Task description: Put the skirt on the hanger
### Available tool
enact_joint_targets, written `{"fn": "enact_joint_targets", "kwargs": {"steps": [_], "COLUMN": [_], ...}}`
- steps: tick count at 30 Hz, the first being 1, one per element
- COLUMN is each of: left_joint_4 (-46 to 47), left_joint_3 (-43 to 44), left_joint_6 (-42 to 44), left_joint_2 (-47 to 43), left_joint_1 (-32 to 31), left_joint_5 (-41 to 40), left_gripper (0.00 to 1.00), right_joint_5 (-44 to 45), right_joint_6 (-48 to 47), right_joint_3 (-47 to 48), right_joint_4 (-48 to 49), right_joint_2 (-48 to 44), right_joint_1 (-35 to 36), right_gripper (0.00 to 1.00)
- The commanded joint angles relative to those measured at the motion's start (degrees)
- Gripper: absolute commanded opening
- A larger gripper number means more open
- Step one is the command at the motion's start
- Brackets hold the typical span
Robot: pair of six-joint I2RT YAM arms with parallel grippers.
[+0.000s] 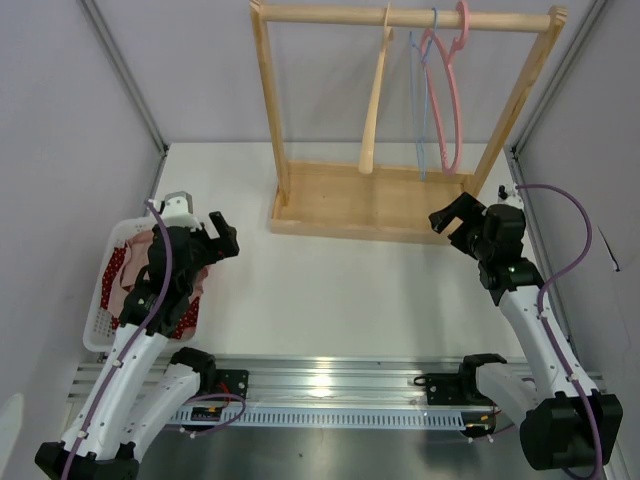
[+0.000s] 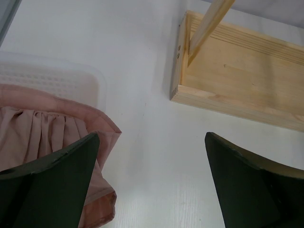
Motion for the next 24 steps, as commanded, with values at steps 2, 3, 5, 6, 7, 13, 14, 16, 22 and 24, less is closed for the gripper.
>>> {"fn": "enact_joint_targets", "kwargs": {"steps": [2,3,5,6,7,13,14,16,22,24], "left_joint_4": [0.71,0.62,0.71,0.62,0.36,-8.06,-10.17,-17.2,-25.12,-27.15], "left_joint_3": [0.11,0.03,0.03,0.11,0.2,3.71,6.42,8.02,8.81,8.81], "left_joint_6": [-0.62,-0.62,-0.62,-0.62,-0.7,-6.75,-9.55,-11.86,-17.04,-18.1], "left_joint_2": [-0.82,-0.73,-0.82,-0.82,-0.82,1.28,2.07,4.62,4.63,4.8], "left_joint_1": [0.48,0.48,0.48,0.48,0.48,0.83,1.18,3.28,10.49,11.9], "left_joint_5": [-0.95,-0.95,-1.03,-1.12,-1.47,-11.28,-12.88,-15.7,-19.57,-21.16], "left_gripper": [0.99,0.99,0.99,0.99,0.99,0.99,0.99,0.99,0.98,0.99], "right_joint_5": [1.4,1.49,1.84,2.01,2.02,3.07,4.11,6.32,6.94,6.85], "right_joint_6": [-0.83,-0.92,-1.01,-1.01,-1.1,-2.15,-2.24,-2.5,-1.63,-1.19], "right_joint_3": [0.82,0.9,1.17,1.26,1.43,2.75,3.1,4.15,5.65,5.74], "right_joint_4": [0.11,0.02,-0.33,-0.59,-0.77,-1.91,-1.83,-1.91,-1.04,-0.25], "right_joint_2": [-2.03,-2.2,-2.29,-2.21,-2.29,-0.63,-0.36,0.69,6.05,7.02], "right_joint_1": [0.12,0.12,0.21,0.3,0.3,2.4,3.28,5.91,11.1,12.25], "right_gripper": [0.99,1.0,0.99,0.99,0.99,0.99,0.99,0.99,0.99,0.99]}}
